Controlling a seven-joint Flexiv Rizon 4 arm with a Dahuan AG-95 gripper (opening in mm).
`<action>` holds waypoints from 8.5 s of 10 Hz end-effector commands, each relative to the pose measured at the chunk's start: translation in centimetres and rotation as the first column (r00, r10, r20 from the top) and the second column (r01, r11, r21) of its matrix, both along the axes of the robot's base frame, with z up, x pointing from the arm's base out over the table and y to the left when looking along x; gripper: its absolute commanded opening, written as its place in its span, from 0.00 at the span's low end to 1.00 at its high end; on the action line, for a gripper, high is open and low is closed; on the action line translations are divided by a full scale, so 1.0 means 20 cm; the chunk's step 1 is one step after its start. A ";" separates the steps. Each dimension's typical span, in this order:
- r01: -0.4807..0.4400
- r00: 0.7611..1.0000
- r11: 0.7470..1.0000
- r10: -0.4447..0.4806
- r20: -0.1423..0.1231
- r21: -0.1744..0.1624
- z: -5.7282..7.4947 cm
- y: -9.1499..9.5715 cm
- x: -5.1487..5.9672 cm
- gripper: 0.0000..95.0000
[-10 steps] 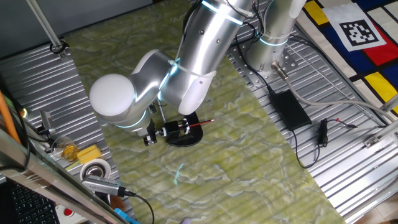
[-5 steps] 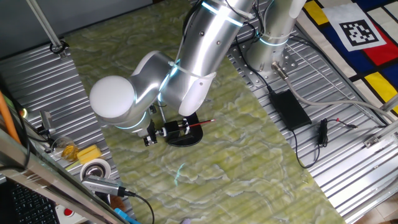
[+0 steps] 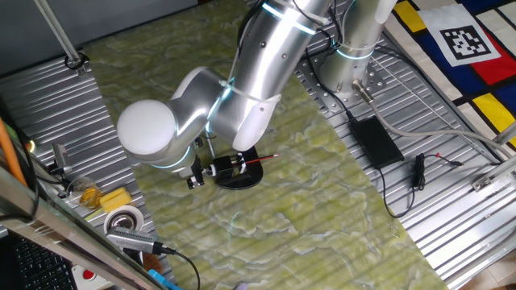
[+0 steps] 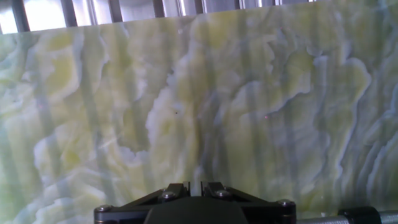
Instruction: Sharpen the pencil with a pencil sharpener
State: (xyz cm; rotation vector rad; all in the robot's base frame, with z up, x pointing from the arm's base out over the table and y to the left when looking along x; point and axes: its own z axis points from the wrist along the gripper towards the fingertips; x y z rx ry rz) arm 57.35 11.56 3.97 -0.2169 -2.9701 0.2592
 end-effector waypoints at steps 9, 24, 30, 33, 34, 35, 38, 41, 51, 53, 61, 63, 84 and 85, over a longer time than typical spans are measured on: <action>-0.035 0.998 0.999 0.037 0.054 -0.032 -0.01 0.00 -0.01 0.00; -0.056 0.998 0.997 0.055 -0.005 -0.059 0.04 -0.06 0.00 0.00; -0.060 0.998 0.997 0.059 -0.015 -0.050 0.07 -0.06 0.01 0.00; -0.054 0.998 0.997 0.053 -0.022 -0.046 0.07 -0.06 0.01 0.00; -0.045 0.999 0.998 0.044 -0.024 -0.041 0.08 -0.06 0.01 0.00; -0.043 0.999 0.998 0.042 -0.028 -0.040 0.08 -0.06 0.00 0.00; -0.036 0.998 0.998 0.033 -0.046 -0.058 0.07 -0.06 0.00 0.00; -0.053 0.998 0.996 0.050 -0.040 -0.077 0.06 -0.06 -0.01 0.00; -0.010 1.000 0.994 0.013 0.025 -0.111 0.03 -0.06 0.00 0.00; 0.014 0.999 0.993 -0.011 0.034 -0.115 0.03 -0.06 0.00 0.00; 0.103 0.995 0.977 -0.098 0.037 -0.186 0.04 -0.09 0.00 0.00; 0.100 0.995 0.978 -0.094 0.037 -0.182 0.05 -0.11 0.00 0.00; 0.035 0.999 0.984 -0.031 0.027 -0.175 0.07 0.07 -0.02 0.00; 0.031 0.999 0.984 -0.026 0.031 -0.175 0.07 0.08 -0.02 0.00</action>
